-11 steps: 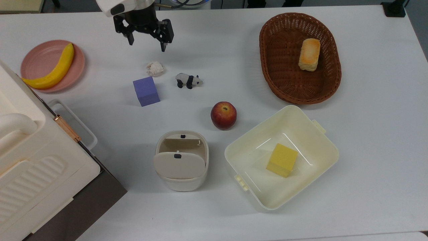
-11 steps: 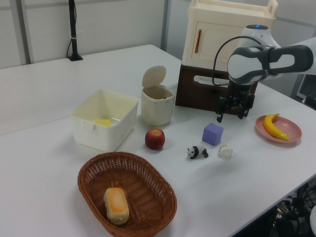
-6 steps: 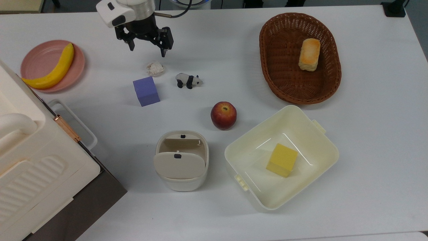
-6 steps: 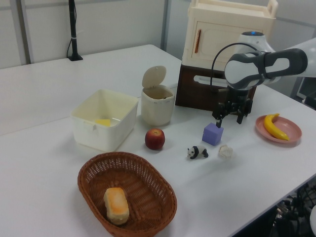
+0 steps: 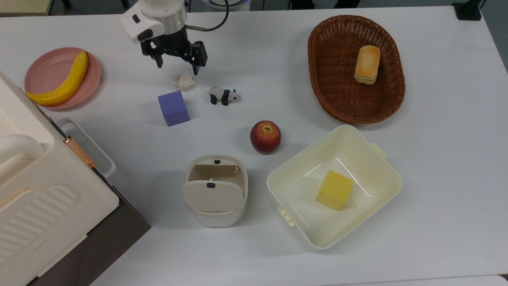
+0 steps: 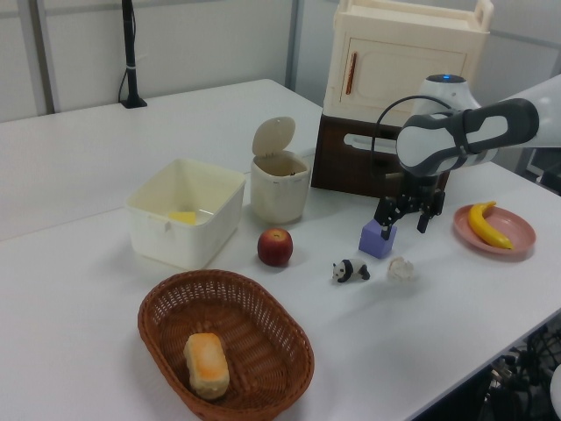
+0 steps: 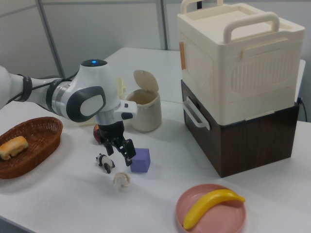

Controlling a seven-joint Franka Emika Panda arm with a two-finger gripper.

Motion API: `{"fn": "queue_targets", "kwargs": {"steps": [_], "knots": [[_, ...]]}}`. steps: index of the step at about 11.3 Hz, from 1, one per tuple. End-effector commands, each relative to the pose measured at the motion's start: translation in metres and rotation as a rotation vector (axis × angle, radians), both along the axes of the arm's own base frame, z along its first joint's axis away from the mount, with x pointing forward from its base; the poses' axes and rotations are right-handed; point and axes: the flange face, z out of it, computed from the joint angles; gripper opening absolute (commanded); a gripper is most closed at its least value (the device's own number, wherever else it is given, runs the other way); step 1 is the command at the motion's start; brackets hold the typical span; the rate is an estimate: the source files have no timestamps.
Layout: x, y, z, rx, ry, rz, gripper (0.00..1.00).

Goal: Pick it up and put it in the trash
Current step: 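Close the gripper on the white paper ball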

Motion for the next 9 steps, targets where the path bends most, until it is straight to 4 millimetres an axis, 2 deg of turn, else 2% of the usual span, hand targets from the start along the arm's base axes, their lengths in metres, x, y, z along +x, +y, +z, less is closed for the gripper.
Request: {"fn": "queue_targets", "kwargs": {"steps": [1,9], "knots": [[0.001,0.003,-0.012,-0.006,0.004,0.022,1.0],[0.001,-0.01,-0.044,-0.008,0.067,0.022,1.0]]}}
